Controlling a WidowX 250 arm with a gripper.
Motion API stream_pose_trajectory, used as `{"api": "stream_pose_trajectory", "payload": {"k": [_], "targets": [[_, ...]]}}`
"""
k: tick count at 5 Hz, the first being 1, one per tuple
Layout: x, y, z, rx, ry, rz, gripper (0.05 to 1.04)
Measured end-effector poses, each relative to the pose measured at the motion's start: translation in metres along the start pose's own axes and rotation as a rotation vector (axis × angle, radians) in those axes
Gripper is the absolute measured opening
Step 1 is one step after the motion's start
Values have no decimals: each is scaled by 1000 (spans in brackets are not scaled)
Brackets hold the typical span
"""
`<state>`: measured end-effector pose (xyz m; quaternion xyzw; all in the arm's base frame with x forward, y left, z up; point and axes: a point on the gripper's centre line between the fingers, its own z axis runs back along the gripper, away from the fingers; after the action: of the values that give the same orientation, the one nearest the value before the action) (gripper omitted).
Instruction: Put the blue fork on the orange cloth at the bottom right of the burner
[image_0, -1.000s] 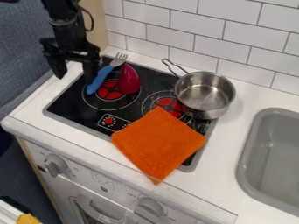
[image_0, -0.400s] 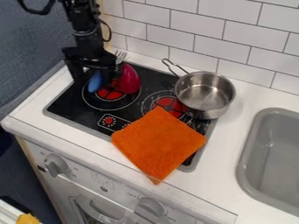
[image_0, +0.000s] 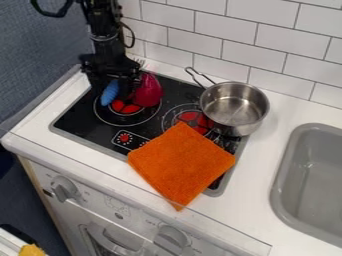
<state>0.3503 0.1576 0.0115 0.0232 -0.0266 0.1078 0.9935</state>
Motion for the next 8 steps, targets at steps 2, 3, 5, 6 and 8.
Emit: {"api": "stream_pose_trajectory", "payload": {"k": [2,3,5,6,8], "targets": [[-3,-3,-1,-2,6,1,437],[-21,1,24,57,2,44,437],[-61,-58,100,103,-97,40,436],[-87,-96,89,48,-70,9,436],[-117,-157,66,76,-25,34,436]]}}
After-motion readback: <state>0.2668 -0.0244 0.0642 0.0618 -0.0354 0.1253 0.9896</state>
